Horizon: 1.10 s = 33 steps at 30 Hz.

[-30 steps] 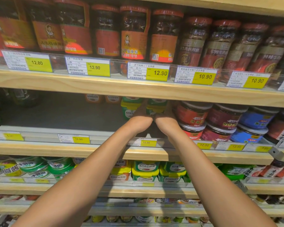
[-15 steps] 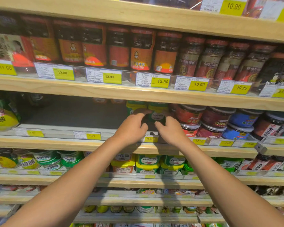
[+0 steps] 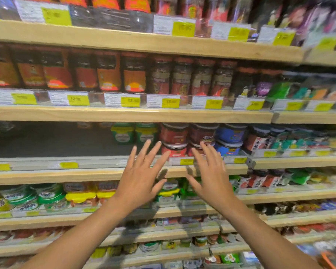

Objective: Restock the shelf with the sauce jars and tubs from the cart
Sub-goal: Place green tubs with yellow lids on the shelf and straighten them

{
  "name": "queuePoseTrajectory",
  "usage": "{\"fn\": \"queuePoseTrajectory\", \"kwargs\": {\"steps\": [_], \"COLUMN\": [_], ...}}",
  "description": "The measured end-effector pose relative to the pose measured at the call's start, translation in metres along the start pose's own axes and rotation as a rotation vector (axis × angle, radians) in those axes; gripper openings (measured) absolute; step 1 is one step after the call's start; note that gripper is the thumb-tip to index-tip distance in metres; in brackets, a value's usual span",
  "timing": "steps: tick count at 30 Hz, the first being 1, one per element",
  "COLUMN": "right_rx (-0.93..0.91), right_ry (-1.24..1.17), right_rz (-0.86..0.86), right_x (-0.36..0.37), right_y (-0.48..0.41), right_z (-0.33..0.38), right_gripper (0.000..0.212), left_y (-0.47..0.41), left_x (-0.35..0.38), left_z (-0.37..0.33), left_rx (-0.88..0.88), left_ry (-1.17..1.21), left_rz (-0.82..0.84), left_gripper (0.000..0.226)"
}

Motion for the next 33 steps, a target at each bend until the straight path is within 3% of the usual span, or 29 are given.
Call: {"fn": "queuePoseTrajectory", "kwargs": {"steps": [8,18,33], "right_rx": [0.218,0.673,1.271], "right_ry": [0.081,0.065,-0.011], "right_rz": [0.125,0.165,0.279], "right_x": [-0.03,-0.058,-0.045], "right_y": [0.162,0.372,0.59], "right_z": [-0.135,-0.26,-0.435], "right_gripper": [0.076,0.072,0.073], "left_y": [0.01,0.039,0.01], "left_x": [0.045,0.128,0.257], "left_z": [-0.208,-0.44,-0.702], "left_rx": [0.211,0.441,0.713], "left_ry": [0.099,0.322,0.465], "left_rz": [0.079,0.317,0.66], "left_gripper": [0.087,0.082,0.079]}}
Point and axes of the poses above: each hand's wrist, its own y-axis away from the middle knuckle, its own x-axis out of the palm, z = x × y, the point moved 7 cm from there along -y, towards the middle knuckle, and after that the axes turned 13 degrees about -x, right-handed, at the moved point
